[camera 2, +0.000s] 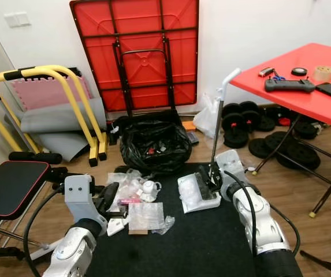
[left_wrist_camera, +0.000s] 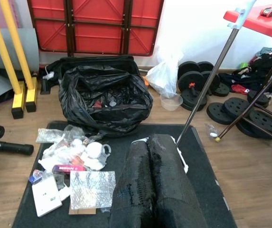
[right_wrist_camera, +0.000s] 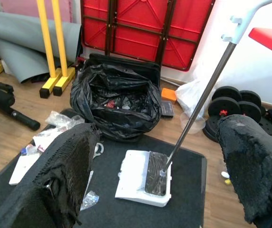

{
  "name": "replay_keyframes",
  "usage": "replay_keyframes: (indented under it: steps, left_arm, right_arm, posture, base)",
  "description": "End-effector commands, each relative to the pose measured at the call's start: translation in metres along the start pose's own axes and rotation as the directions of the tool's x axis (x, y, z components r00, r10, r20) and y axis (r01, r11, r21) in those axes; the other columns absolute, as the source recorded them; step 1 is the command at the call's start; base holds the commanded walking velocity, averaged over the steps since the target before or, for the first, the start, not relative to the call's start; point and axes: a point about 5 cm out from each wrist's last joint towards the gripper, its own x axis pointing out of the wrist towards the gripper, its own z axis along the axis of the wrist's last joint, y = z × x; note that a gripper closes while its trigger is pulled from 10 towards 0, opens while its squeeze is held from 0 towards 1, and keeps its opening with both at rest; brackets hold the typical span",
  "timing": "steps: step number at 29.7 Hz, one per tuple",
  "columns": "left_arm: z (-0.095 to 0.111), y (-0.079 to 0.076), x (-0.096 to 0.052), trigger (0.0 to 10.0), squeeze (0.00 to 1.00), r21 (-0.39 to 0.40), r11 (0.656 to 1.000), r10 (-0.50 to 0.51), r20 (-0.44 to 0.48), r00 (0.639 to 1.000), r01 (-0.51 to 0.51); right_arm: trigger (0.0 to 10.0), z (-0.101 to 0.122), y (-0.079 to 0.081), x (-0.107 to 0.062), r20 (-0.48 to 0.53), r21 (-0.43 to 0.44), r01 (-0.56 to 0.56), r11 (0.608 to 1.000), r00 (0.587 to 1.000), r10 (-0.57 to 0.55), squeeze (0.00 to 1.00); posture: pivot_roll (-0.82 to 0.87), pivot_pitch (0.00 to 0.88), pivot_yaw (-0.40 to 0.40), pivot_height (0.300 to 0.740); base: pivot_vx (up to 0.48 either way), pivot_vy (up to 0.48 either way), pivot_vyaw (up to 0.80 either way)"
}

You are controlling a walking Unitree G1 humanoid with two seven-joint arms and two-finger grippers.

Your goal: Sweep floor

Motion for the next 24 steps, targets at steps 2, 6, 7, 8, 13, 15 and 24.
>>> replay_keyframes:
  steps: [2,6,7,8,13,15,24]
  left_arm:
    - [-0.0012,0.0024,0.0002,10.0,0.0,-0.007,1.0,0.012,-0.007,1.0,-0.012]
    - [-0.0004,0.0015,0.0001,10.0,0.0,-0.005,1.0,0.003,-0.001,1.0,-0.003]
    - [-0.0004,0.0015,0.0001,10.0,0.0,-0.005,1.0,0.003,-0.001,1.0,-0.003]
    - [-0.0003,0.0012,0.0,10.0,0.0,-0.006,1.0,0.002,0.0,1.0,-0.002]
    - [0.0,0.0008,-0.0001,10.0,0.0,-0.007,1.0,-0.001,0.001,1.0,0.001]
    - [0.0,0.0006,0.0,10.0,0.0,-0.008,1.0,-0.001,0.001,1.0,0.001]
    - [0.0004,0.0002,0.0003,10.0,0.0,-0.006,1.0,-0.01,0.003,1.0,0.01]
  right_arm:
    - [10.0,-0.0016,0.0023,0.0025,-0.007,0.022,0.007,1.0,1.0,-0.007,0.0]
    - [10.0,-0.004,0.0001,0.0028,-0.029,0.041,0.023,0.999,0.999,-0.022,0.0]
    - [10.0,-0.004,0.0001,0.0028,-0.029,0.041,0.023,0.999,0.999,-0.022,0.0]
    - [10.0,-0.0032,0.0,0.0031,-0.024,0.035,0.017,0.999,1.0,-0.017,0.0]
    - [10.0,-0.0024,0.0002,0.0035,-0.019,0.034,0.013,0.999,1.0,-0.012,0.0]
    - [10.0,-0.0024,0.0003,0.0036,-0.019,0.036,0.011,0.999,1.0,-0.01,0.0]
    - [10.0,-0.0017,0.0012,0.004,-0.014,0.042,0.014,0.999,1.0,-0.013,0.0]
  posture:
    - [-0.03,0.0,-0.019,0.74]
    - [-0.03,0.0,-0.02,0.74]
    - [-0.03,0.0,-0.02,0.74]
    - [-0.03,0.0,-0.021,0.74]
    - [-0.03,0.0,-0.02,0.74]
    - [-0.03,0.0,-0.02,0.74]
    - [-0.03,0.0,-0.019,0.74]
  base:
    - [0.0,0.0,0.0]
    - [0.194,0.0,0.6]
    - [0.259,0.0,0.8]
    - [0.304,0.0,0.7]
    - [0.306,0.0,0.28]
    - [0.307,0.0,0.0]
    - [0.306,0.0,0.18]
